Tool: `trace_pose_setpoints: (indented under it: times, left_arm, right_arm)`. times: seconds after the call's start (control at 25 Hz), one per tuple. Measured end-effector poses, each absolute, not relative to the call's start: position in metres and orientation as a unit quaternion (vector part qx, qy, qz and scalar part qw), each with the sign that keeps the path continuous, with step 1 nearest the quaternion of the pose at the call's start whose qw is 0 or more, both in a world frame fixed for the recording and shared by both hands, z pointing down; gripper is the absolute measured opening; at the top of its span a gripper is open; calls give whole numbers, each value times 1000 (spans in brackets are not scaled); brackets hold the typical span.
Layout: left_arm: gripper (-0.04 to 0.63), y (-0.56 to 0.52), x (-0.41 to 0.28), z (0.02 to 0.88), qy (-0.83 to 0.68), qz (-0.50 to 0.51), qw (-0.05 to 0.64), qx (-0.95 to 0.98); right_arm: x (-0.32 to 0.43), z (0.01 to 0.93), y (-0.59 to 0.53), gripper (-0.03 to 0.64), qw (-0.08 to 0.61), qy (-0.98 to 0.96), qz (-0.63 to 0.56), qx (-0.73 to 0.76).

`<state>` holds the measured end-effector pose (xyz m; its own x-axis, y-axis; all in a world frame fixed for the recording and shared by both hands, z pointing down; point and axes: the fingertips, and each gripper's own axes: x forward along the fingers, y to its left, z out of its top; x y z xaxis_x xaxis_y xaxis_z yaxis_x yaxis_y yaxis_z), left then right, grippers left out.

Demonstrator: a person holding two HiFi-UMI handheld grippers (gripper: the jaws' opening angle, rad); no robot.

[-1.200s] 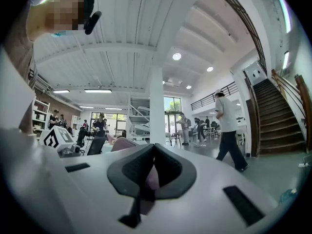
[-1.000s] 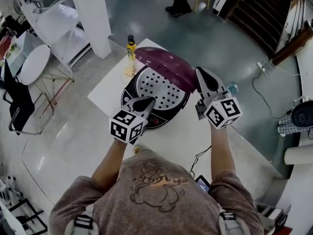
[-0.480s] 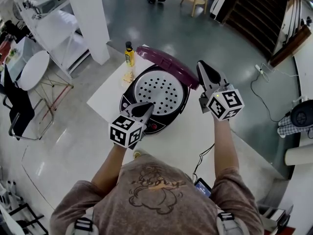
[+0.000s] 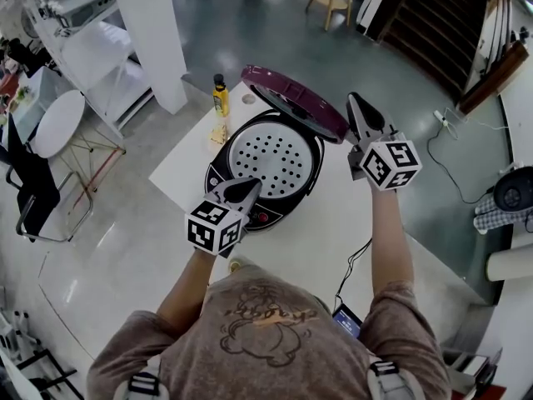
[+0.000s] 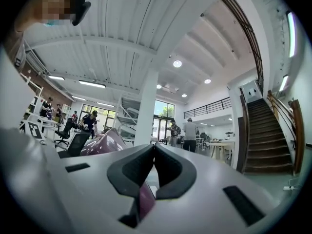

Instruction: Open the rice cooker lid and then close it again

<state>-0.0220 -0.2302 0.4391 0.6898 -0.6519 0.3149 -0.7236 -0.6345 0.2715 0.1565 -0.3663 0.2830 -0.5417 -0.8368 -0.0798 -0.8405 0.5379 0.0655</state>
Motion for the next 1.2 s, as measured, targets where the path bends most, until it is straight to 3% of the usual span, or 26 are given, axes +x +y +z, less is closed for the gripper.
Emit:
trace_pose_setpoints:
  times: [1.2]
  left_arm:
    - [20, -230, -18, 443, -380, 110, 187, 899]
  right_arm:
    - [212, 313, -383, 2, 4, 842, 16, -539]
